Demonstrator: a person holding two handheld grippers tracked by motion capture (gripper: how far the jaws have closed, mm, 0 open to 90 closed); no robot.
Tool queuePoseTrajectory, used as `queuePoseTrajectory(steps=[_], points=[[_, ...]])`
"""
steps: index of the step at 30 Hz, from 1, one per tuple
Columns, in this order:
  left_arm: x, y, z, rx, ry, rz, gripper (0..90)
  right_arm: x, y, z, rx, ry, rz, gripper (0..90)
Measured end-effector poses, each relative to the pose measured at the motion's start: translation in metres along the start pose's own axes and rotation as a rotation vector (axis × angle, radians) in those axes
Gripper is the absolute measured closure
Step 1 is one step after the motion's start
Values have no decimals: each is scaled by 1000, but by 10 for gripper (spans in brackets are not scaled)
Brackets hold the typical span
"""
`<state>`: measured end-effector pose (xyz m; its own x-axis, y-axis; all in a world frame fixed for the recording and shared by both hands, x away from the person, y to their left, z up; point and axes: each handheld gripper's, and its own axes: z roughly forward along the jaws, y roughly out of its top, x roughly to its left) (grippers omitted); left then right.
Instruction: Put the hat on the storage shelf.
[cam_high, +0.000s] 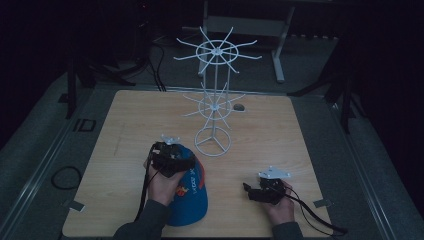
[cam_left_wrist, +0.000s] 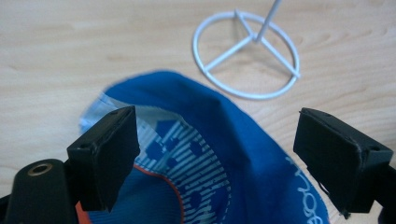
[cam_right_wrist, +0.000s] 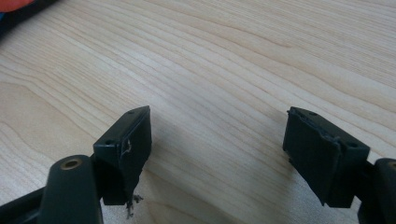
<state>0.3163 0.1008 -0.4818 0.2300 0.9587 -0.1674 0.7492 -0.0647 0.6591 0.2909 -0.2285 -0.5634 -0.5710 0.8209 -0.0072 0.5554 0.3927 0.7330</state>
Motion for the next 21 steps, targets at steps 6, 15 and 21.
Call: queuePoseTrajectory(steps=[6, 15, 21], points=[[5, -2, 14, 76, -18, -25, 127, 0, 0, 0, 1, 1, 1, 235], [12, -5, 21, 151, -96, -11, 386, 0, 0, 0, 2, 1, 1, 235], [20, -5, 18, 163, -149, 35, 785, 0, 0, 0, 2, 1, 1, 235]])
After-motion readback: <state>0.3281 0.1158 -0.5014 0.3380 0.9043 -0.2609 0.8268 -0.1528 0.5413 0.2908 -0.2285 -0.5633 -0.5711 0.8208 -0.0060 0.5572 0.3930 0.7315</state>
